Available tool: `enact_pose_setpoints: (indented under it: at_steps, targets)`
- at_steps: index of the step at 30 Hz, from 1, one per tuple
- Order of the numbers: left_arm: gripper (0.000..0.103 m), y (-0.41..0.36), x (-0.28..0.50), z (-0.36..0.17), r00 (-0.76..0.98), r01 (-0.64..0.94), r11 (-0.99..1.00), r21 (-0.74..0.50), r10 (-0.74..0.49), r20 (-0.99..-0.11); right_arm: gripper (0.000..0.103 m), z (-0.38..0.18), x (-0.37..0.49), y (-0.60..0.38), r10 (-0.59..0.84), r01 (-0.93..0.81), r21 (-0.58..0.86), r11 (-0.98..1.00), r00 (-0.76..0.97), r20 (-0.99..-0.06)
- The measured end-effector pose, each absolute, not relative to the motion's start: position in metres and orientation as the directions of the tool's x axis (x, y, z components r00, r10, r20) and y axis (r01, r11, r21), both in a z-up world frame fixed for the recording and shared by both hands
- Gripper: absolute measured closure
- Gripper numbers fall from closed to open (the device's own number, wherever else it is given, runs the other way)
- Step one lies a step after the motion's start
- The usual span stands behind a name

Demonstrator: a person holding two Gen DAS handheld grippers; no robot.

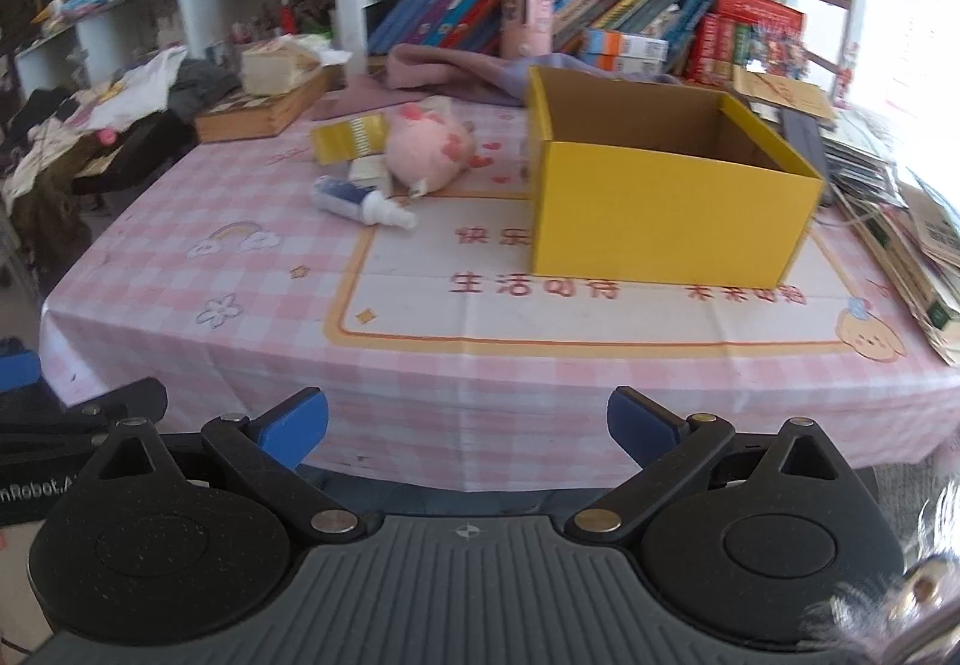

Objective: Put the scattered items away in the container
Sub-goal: 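Move both tools toward the items beside the yellow box, then grasp the blue-and-white tube with the left tool while the right tool grasps the pink plush pig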

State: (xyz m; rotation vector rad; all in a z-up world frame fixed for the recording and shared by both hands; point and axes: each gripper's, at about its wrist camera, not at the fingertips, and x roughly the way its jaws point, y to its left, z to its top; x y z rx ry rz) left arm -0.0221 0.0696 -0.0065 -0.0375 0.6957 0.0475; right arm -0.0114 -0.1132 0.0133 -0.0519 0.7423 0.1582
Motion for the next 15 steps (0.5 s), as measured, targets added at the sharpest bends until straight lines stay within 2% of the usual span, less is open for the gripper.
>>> enact_pose_setpoints:
  at_steps: [8,11,13,15]
  targets:
    - [0.0,0.074,-0.018,-0.005,0.782,-0.057,0.998,0.007,0.049,-0.622,0.002,0.008,0.004,-0.101,0.166,-0.207,0.023,0.978,0.709,-0.686]
    - [0.0,0.067,-0.013,-0.005,0.794,-0.047,0.998,0.052,0.069,-0.604,0.008,0.007,0.01,-0.103,0.179,-0.217,0.032,0.976,0.705,-0.686]
    - [0.0,0.063,-0.008,-0.006,0.797,-0.034,0.997,0.075,0.072,-0.599,0.017,0.006,0.016,-0.106,0.182,-0.211,0.04,0.977,0.71,-0.681]
    - [0.0,0.06,-0.002,-0.008,0.796,-0.023,0.996,0.092,0.074,-0.601,0.019,0.005,0.023,-0.109,0.192,-0.212,0.054,0.976,0.712,-0.675]
